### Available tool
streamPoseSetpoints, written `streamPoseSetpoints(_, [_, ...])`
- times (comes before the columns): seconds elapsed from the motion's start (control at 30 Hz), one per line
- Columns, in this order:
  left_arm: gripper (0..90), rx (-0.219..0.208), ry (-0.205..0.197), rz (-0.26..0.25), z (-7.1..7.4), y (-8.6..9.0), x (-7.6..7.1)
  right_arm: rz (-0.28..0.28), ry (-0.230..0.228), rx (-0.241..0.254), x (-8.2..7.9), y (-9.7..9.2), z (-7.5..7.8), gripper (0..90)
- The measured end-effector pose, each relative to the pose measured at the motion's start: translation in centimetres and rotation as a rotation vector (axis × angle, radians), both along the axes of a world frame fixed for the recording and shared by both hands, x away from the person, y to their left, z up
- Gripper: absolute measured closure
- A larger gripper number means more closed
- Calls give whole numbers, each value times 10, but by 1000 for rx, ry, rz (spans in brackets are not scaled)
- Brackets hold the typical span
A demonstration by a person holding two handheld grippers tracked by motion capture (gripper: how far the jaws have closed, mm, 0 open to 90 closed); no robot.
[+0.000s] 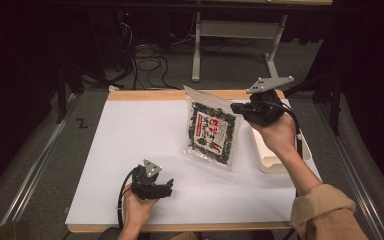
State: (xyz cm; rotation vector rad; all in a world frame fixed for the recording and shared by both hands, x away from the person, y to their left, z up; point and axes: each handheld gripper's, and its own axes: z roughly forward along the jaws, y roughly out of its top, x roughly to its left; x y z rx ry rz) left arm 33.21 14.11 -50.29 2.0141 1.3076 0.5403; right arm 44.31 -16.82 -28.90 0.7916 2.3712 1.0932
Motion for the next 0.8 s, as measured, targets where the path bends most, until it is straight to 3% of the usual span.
streamPoseSetpoints(0.3, [177, 0, 4, -7, -1, -2, 1, -2, -36, -12, -2, -1, 23, 900])
streamPoseSetpoints(0.5, [178, -9, 7, -11, -1, -1, 2, -51, -50, 2, -2, -14, 38, 900])
streamPoseSetpoints(0.67, [178, 8, 16, -31, -3, -6, 3, -71, -58, 11, -1, -17, 43, 900])
streamPoseSetpoints(0.8, [178, -5, 19, -24, -3, -5, 4, -88, -66, 12, 2, -23, 49, 900])
